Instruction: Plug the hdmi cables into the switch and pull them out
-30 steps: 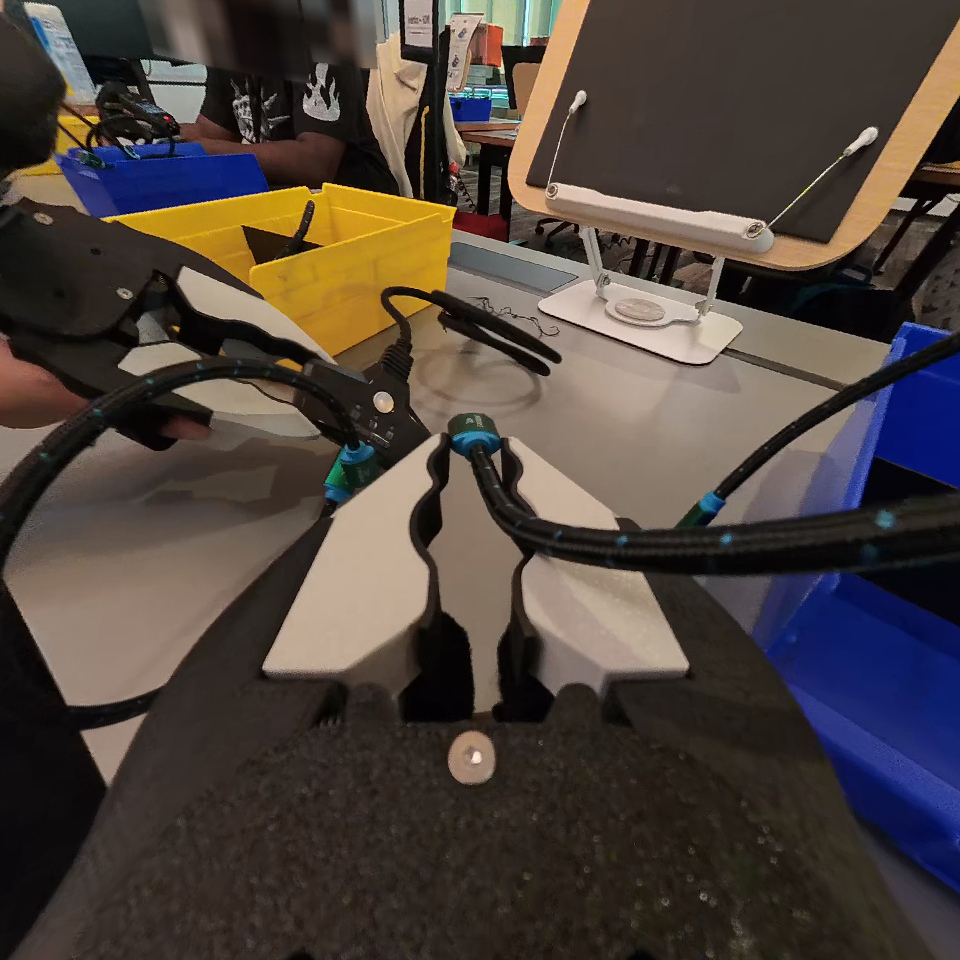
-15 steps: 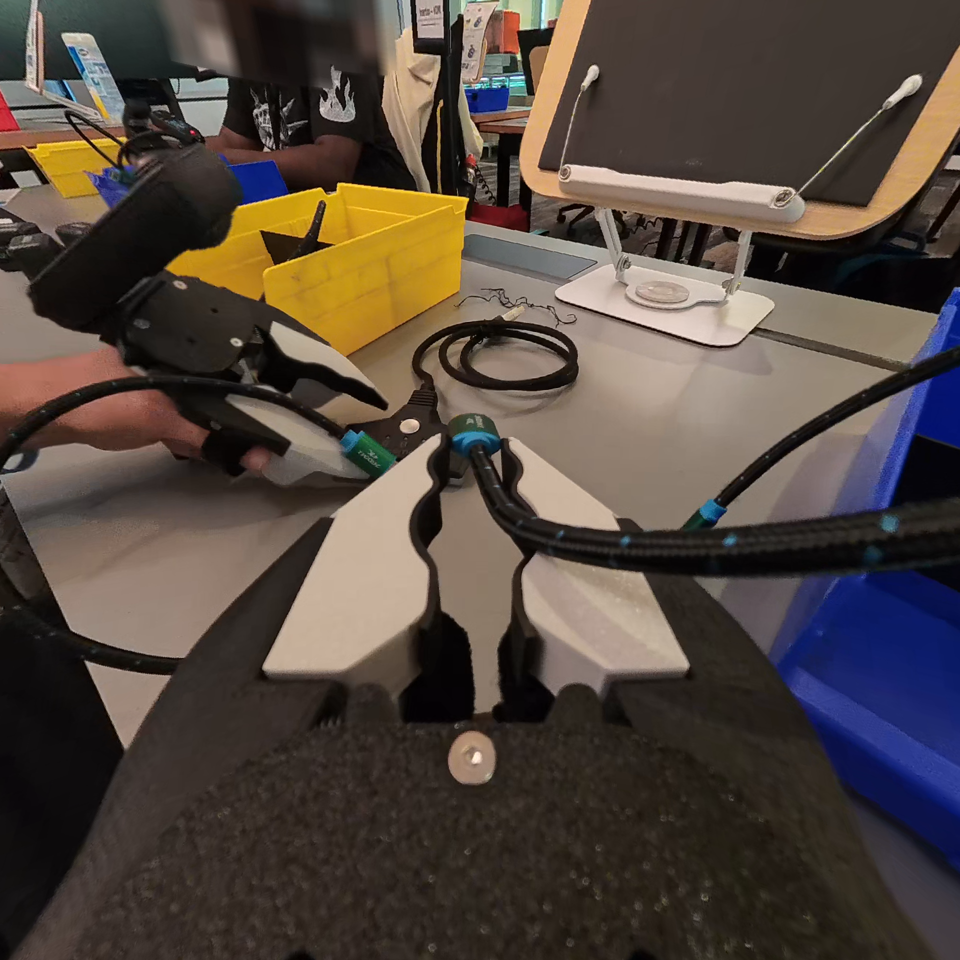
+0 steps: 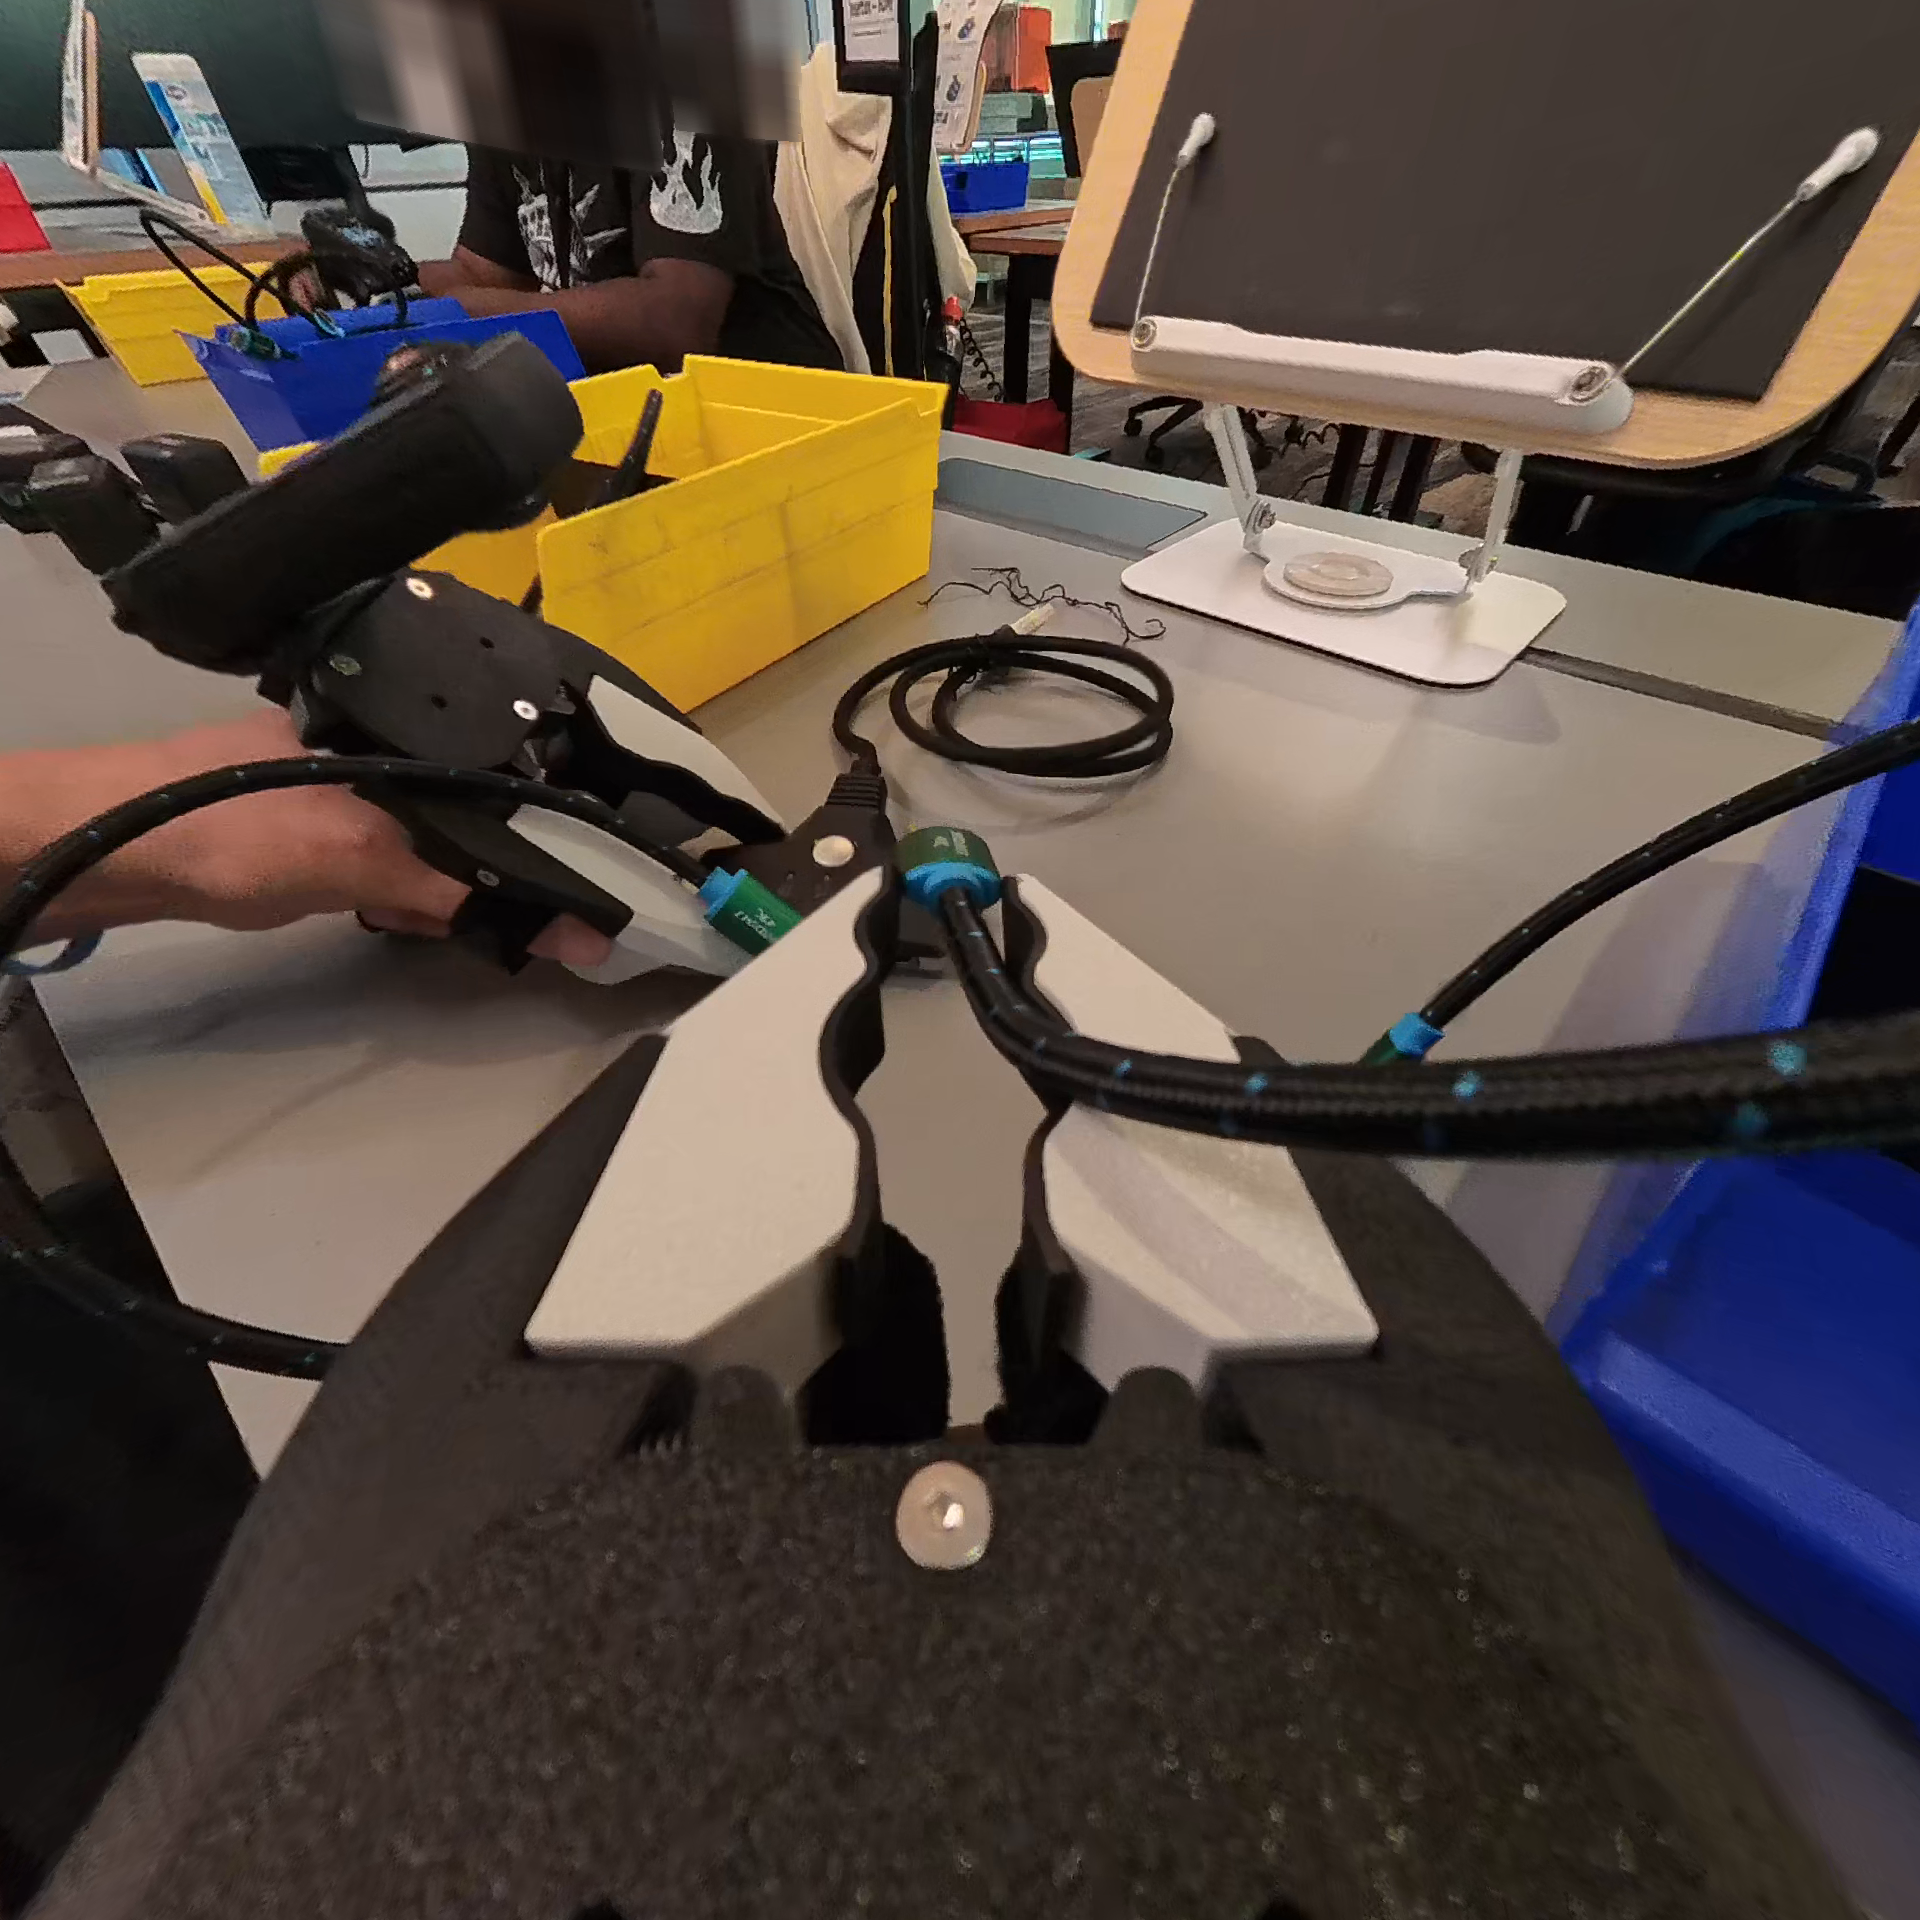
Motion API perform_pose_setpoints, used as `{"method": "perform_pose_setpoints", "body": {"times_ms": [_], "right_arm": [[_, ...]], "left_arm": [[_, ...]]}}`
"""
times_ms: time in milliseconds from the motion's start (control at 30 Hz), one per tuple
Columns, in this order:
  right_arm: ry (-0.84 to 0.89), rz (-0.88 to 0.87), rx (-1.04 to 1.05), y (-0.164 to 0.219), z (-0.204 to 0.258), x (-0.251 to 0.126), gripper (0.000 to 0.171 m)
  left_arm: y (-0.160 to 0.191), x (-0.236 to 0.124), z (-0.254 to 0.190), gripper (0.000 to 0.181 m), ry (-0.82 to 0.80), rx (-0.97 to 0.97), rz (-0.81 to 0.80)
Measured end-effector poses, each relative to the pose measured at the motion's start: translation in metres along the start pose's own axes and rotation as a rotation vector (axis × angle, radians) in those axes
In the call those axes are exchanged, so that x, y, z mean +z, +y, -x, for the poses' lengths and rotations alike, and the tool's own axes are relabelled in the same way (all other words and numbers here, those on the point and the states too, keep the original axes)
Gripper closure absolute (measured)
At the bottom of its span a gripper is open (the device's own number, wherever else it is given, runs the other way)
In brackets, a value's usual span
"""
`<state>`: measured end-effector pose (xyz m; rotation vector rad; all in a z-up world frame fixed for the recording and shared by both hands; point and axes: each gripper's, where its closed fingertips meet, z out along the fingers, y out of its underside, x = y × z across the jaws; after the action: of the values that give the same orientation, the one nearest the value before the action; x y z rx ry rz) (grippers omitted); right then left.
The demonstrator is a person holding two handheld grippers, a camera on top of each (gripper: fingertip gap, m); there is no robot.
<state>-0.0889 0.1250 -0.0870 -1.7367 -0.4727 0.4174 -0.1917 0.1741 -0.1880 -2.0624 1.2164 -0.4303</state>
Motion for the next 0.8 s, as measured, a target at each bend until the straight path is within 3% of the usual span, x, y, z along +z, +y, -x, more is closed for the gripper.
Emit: {"method": "perform_pose_setpoints", "body": {"times_ms": [333, 533, 800], "right_arm": [[0.12, -0.059, -0.127, -0.017, 0.009, -0.004, 0.153], [0.154, -0.086, -0.26, -0.03, 0.034, 0.001, 0.153], [0.154, -0.057, -0.243, -0.026, 0.036, 0.009, 0.153]], "left_arm": [[-0.055, -0.054, -0.021, 0.13, 0.349, -0.43, -0.273], [-0.06, -0.066, -0.029, 0.13, 0.359, -0.429, -0.311], [-0.06, -0.066, -0.032, 0.13, 0.351, -0.418, -0.303]]}}
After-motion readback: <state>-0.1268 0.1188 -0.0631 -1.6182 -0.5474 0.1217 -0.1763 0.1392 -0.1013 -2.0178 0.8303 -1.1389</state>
